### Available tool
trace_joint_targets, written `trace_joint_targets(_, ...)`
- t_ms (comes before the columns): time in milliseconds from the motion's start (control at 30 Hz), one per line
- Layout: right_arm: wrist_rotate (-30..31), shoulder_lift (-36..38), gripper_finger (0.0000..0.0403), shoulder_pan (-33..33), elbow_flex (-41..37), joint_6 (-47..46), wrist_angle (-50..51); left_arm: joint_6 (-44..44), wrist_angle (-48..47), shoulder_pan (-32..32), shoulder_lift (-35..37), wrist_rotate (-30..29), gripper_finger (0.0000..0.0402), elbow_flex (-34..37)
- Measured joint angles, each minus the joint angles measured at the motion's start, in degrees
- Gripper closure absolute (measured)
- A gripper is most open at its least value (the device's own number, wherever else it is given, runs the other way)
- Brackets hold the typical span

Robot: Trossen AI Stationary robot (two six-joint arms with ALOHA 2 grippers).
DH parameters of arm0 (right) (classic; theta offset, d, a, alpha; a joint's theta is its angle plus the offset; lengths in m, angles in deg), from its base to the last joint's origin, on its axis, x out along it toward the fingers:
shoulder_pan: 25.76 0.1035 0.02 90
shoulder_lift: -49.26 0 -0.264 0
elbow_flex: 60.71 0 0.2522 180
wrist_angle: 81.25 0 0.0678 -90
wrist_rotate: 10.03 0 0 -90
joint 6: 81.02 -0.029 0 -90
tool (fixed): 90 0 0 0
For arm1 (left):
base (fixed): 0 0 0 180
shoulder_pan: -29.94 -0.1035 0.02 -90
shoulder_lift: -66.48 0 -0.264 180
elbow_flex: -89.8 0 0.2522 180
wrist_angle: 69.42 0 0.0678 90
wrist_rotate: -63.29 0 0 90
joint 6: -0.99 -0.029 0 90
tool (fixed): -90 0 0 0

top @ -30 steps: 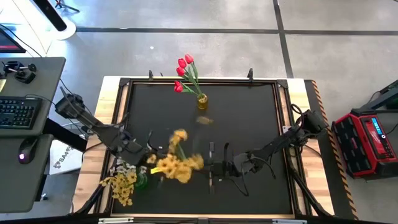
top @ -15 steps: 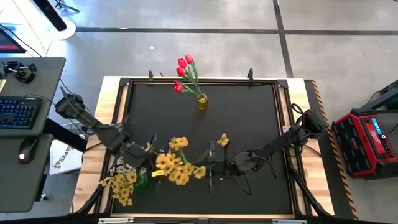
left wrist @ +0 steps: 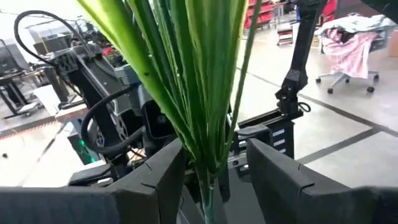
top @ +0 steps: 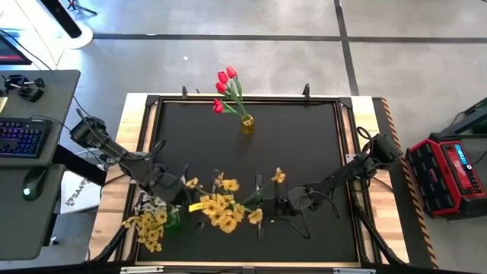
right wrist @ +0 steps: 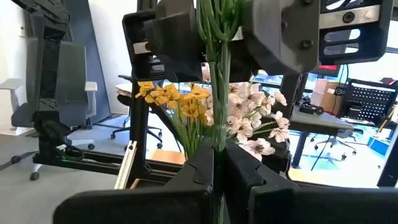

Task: Sort flowers into vase by color
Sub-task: Put the yellow flowers into the green vase

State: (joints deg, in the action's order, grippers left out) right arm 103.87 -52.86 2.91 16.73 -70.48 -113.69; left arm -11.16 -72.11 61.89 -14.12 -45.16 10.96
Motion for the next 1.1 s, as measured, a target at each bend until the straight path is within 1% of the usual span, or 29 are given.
trace_joint_targets(200,0.0,0.0,0.0403,0.0,0.0,0.0,0.0,1.5,0.0,-1.7,0.0,1.0,0.0268,0.0)
trace_joint_targets(367,-0.1,0.0,0.0403,0.0,0.0,-0.1,0.4,1.4,2.4,-2.0,0.0,4.7,0.0281,0.0)
trace_joint_targets(467,-0.1,0.0,0.0403,0.0,0.0,-0.2,0.7,1.4,2.6,-2.0,0.0,5.6,0.0286,0.0)
trace_joint_targets(833,-0.1,0.0,0.0403,0.0,0.0,-0.2,0.9,1.4,2.8,-1.9,1.9,5.9,0.0307,0.0)
trace_joint_targets(1100,-0.1,0.0,0.0403,0.0,0.0,-0.2,1.0,1.4,2.3,-1.9,1.9,5.9,0.0311,0.0)
